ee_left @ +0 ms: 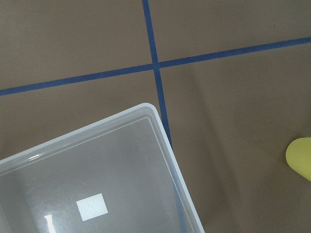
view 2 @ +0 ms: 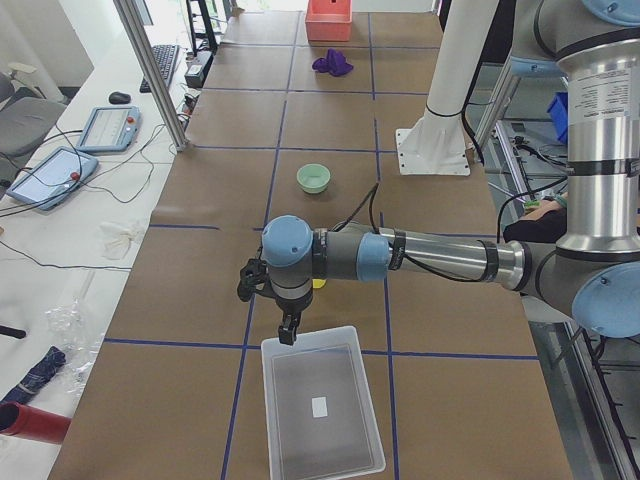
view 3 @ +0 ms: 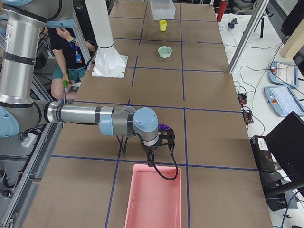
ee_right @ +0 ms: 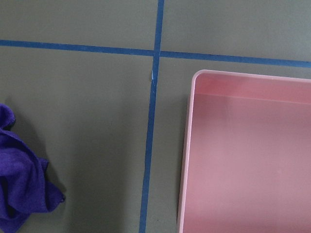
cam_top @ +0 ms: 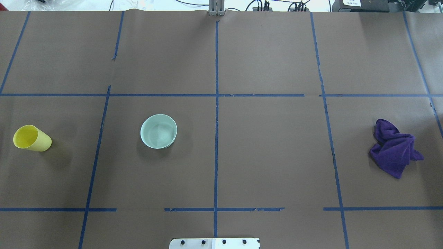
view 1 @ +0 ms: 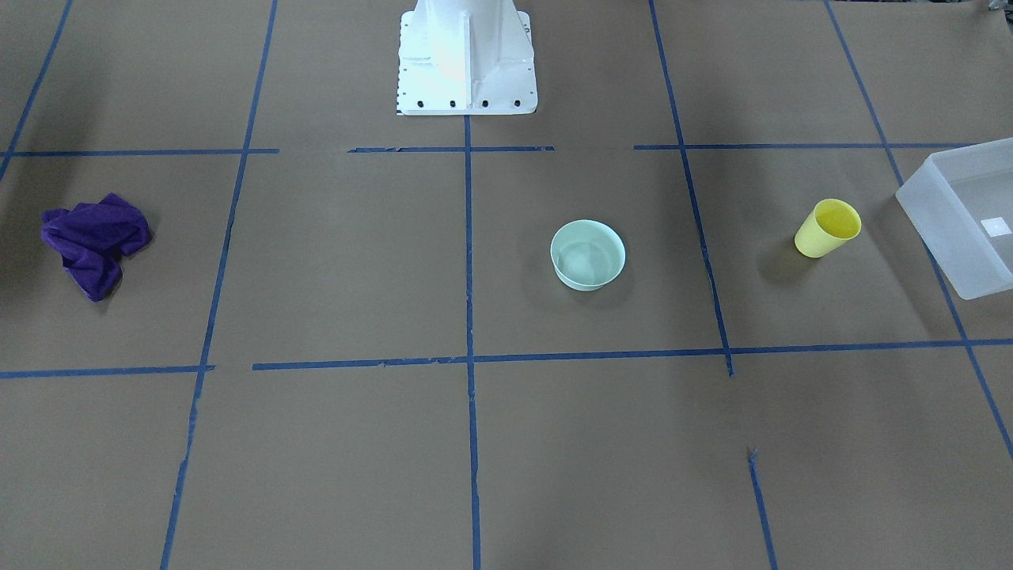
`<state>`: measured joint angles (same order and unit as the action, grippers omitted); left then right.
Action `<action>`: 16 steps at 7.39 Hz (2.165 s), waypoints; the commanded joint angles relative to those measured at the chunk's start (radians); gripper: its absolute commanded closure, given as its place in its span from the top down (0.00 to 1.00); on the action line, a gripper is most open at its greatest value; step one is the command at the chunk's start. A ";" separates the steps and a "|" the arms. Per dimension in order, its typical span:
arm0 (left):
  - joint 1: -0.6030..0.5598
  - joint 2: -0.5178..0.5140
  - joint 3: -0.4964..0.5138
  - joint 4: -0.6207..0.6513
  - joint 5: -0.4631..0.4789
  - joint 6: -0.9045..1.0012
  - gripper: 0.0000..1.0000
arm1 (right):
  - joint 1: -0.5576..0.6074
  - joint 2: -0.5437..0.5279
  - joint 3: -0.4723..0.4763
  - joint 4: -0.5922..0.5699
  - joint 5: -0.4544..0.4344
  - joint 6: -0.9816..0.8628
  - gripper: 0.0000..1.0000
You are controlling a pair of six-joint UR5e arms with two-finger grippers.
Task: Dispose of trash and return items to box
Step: 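Move the left gripper toward the yellow cup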
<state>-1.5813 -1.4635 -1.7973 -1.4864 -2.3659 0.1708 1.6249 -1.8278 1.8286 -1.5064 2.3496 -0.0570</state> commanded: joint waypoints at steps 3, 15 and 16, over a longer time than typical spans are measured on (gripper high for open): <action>0.001 -0.011 -0.014 -0.023 0.005 0.004 1.00 | -0.003 -0.001 0.006 0.002 0.005 -0.003 1.00; 0.260 0.044 0.132 -1.044 0.034 -0.430 1.00 | -0.063 0.120 0.006 0.173 0.016 0.049 1.00; 0.327 0.090 0.130 -1.133 0.138 -0.564 1.00 | -0.065 0.119 0.005 0.173 0.016 0.051 1.00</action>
<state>-1.3409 -1.4269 -1.6639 -2.5312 -2.3194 -0.2297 1.5658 -1.7067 1.8373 -1.3442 2.3672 -0.0064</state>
